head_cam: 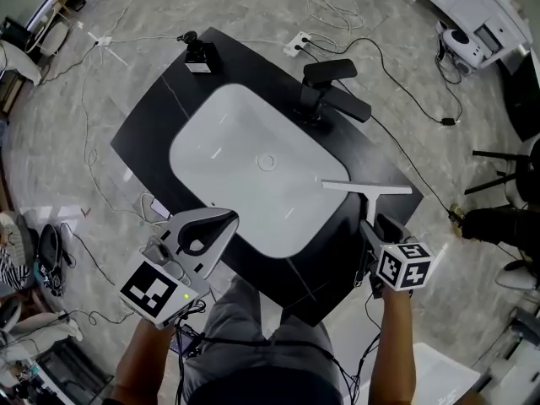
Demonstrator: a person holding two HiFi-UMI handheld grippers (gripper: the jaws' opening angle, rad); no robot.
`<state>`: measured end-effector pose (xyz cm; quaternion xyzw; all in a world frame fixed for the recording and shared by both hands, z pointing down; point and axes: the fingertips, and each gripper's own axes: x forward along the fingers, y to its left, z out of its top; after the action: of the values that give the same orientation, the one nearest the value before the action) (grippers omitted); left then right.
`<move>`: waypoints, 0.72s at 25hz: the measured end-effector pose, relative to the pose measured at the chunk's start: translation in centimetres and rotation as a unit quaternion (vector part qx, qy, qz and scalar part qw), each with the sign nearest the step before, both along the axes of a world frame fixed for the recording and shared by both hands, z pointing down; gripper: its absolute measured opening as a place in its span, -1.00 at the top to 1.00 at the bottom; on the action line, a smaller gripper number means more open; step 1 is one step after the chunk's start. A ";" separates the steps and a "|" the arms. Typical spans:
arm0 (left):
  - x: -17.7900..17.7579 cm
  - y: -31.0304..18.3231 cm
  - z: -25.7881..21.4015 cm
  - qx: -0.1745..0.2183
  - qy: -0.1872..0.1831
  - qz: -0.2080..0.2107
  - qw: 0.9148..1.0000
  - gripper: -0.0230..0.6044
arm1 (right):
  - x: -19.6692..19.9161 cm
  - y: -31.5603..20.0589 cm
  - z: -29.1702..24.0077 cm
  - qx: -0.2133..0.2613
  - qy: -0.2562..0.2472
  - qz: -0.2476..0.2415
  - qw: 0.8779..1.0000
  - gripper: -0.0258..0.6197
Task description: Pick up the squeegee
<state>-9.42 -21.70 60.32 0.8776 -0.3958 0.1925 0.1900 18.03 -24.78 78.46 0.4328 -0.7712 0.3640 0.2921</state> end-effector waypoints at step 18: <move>0.2 -0.5 2.7 -0.025 0.013 -0.012 1.000 0.91 | 0.9 -0.6 4.3 -0.025 0.038 0.006 0.999 0.48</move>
<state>-9.24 -22.21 63.02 0.8700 -0.3989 0.1887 0.2198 18.95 -25.40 82.78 0.4434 -0.7478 0.3679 0.3300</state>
